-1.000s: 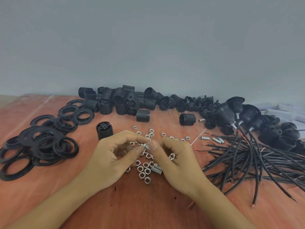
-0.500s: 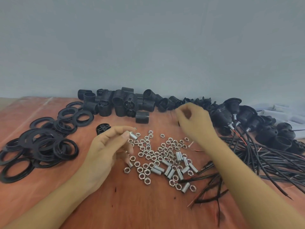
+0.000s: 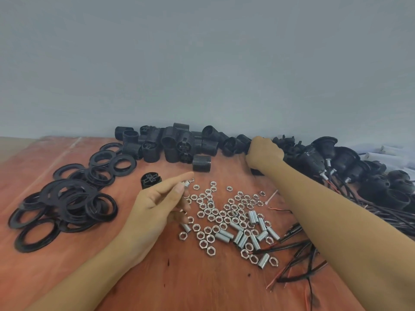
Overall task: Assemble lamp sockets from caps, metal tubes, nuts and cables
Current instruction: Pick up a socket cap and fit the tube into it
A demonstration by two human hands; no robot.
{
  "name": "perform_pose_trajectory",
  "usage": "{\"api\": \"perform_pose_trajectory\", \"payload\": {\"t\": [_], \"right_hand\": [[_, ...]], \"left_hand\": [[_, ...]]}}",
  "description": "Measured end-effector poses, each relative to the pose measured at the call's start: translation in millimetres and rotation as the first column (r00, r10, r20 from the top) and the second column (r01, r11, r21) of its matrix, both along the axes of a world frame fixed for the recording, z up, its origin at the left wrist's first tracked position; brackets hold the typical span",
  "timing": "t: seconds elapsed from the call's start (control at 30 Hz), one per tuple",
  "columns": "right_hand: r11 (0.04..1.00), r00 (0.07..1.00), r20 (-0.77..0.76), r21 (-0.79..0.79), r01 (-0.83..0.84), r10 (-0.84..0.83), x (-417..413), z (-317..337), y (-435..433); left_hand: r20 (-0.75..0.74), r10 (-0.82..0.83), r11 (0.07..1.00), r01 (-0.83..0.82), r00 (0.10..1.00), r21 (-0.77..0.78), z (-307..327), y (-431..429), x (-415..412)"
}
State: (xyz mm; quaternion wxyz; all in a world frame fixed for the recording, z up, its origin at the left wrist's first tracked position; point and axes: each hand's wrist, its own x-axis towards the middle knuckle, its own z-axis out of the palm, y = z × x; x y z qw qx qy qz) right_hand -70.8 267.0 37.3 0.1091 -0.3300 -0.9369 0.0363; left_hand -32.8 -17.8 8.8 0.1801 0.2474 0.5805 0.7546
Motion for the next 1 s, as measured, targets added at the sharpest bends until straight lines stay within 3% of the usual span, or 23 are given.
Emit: {"api": "perform_pose_trajectory", "payload": {"t": [0.1, 0.2, 0.27, 0.33, 0.4, 0.6, 1.0], "right_hand": [[0.999, 0.998, -0.064, 0.046, -0.012, 0.015, 7.1, 9.6, -4.2], [0.967, 0.9, -0.397, -0.094, -0.235, 0.181, 28.9, 23.3, -16.7], [0.845, 0.779, -0.594, -0.297, -0.446, 0.202, 56.1, 31.2, -35.6], [0.613, 0.688, -0.702, -0.463, -0.64, 0.187, 88.2, 33.0, -59.4], [0.422, 0.653, -0.737, -0.544, -0.725, 0.171, 114.4, 26.1, -78.3], [0.204, 0.666, -0.734, -0.637, -0.743, 0.131, 138.4, -2.7, -103.4], [0.259, 0.614, -0.768, -0.565, -0.783, 0.183, 141.9, -14.6, -105.1]], "left_hand": [[-0.036, 0.014, 1.0, -0.015, 0.999, -0.024, -0.3, -1.0, 0.0], [-0.093, 0.087, 0.996, -0.088, 0.992, -0.01, 2.0, -0.2, 0.2], [-0.089, 0.116, 0.993, -0.115, 0.989, 0.015, 3.3, 0.4, 0.4], [-0.082, 0.118, 0.993, -0.116, 0.99, 0.027, 3.9, 0.6, 1.4], [-0.099, 0.106, 0.994, -0.105, 0.989, 0.02, 3.5, 0.6, 2.7], [-0.213, 0.063, 0.997, -0.072, 0.975, -0.031, 3.1, 1.2, 8.0], [-0.331, 0.0, 0.996, -0.031, 0.944, -0.088, 2.3, -0.4, 6.1]]}}
